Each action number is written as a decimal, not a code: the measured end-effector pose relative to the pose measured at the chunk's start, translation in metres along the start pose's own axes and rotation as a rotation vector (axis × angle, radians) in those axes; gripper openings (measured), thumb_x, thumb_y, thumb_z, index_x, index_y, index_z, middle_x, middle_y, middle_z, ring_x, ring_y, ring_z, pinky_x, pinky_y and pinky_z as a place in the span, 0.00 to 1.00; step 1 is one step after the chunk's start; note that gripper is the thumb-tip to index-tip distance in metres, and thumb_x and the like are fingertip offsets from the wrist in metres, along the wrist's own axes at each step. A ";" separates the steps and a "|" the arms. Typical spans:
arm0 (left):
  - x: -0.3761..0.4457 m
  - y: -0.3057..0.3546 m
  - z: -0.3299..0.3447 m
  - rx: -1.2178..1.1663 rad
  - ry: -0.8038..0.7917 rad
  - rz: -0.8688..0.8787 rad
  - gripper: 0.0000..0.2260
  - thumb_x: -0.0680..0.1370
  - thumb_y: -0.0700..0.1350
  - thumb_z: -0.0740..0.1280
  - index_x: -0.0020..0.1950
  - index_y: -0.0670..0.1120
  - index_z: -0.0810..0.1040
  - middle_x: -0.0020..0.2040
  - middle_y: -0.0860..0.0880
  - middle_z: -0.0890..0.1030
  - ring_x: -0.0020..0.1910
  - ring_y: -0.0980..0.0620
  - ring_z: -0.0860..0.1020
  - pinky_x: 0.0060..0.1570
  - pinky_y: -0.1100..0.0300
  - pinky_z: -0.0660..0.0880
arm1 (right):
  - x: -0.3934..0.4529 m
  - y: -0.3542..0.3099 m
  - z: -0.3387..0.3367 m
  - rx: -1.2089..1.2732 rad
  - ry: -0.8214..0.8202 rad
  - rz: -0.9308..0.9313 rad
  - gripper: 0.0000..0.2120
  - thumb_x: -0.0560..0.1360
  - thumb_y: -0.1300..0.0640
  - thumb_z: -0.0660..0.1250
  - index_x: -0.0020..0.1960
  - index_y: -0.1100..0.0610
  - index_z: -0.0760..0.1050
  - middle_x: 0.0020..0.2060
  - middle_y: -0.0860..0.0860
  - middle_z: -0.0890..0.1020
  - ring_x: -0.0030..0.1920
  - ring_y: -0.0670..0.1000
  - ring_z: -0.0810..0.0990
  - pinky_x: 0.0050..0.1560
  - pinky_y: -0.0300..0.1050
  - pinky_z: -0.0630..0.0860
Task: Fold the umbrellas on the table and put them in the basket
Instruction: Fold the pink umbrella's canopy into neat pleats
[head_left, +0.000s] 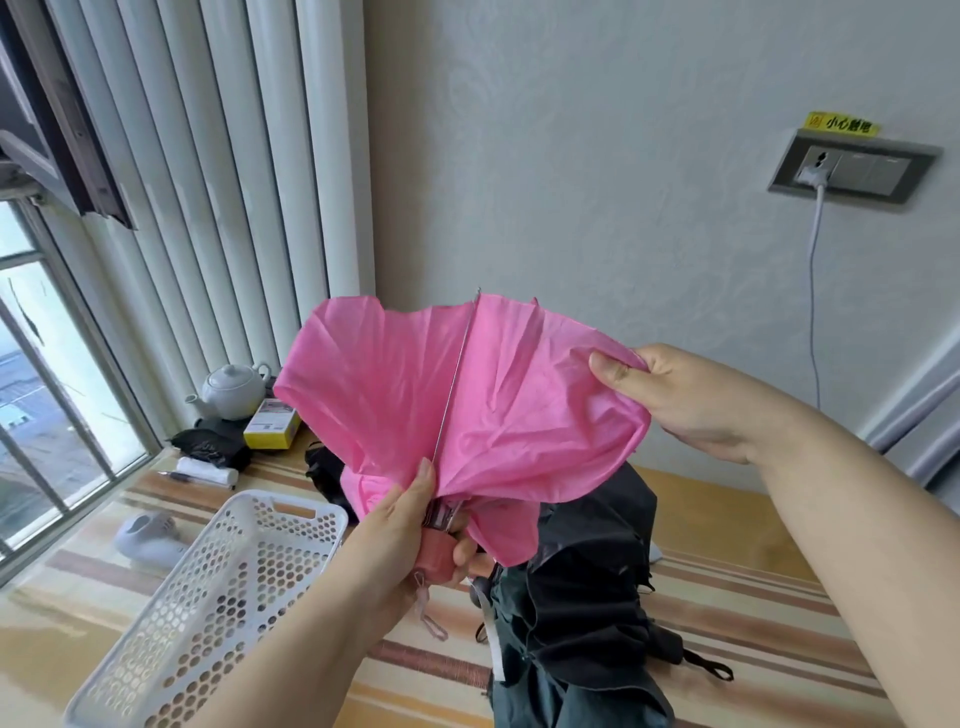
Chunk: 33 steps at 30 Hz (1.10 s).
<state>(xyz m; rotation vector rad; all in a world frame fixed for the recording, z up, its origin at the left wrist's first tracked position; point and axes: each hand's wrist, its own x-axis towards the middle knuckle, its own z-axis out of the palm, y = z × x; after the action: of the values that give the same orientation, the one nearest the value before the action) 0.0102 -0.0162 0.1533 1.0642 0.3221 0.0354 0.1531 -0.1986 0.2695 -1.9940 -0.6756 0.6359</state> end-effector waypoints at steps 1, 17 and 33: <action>-0.001 0.000 0.001 0.005 0.022 0.003 0.17 0.79 0.54 0.57 0.49 0.39 0.68 0.28 0.42 0.71 0.21 0.49 0.71 0.20 0.63 0.68 | -0.002 0.000 -0.001 0.063 -0.007 -0.003 0.22 0.71 0.42 0.60 0.49 0.59 0.80 0.45 0.53 0.86 0.49 0.48 0.84 0.51 0.32 0.73; 0.002 0.009 0.017 -0.263 0.093 0.103 0.14 0.74 0.52 0.63 0.47 0.41 0.70 0.29 0.45 0.71 0.22 0.51 0.69 0.21 0.60 0.70 | -0.045 0.033 0.066 -0.351 0.902 -0.471 0.20 0.71 0.41 0.63 0.58 0.50 0.66 0.46 0.46 0.69 0.42 0.45 0.72 0.45 0.31 0.69; 0.007 -0.002 0.018 -0.350 0.179 0.065 0.08 0.80 0.46 0.61 0.55 0.44 0.67 0.29 0.47 0.70 0.20 0.51 0.70 0.20 0.62 0.70 | -0.013 -0.004 0.060 -0.540 1.021 -0.430 0.07 0.71 0.68 0.67 0.42 0.57 0.74 0.30 0.50 0.78 0.29 0.53 0.74 0.28 0.45 0.68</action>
<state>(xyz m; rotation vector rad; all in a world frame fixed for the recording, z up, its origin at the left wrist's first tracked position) 0.0215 -0.0314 0.1579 0.7242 0.4262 0.2383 0.1032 -0.1706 0.2476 -2.1831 -0.6071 -0.8744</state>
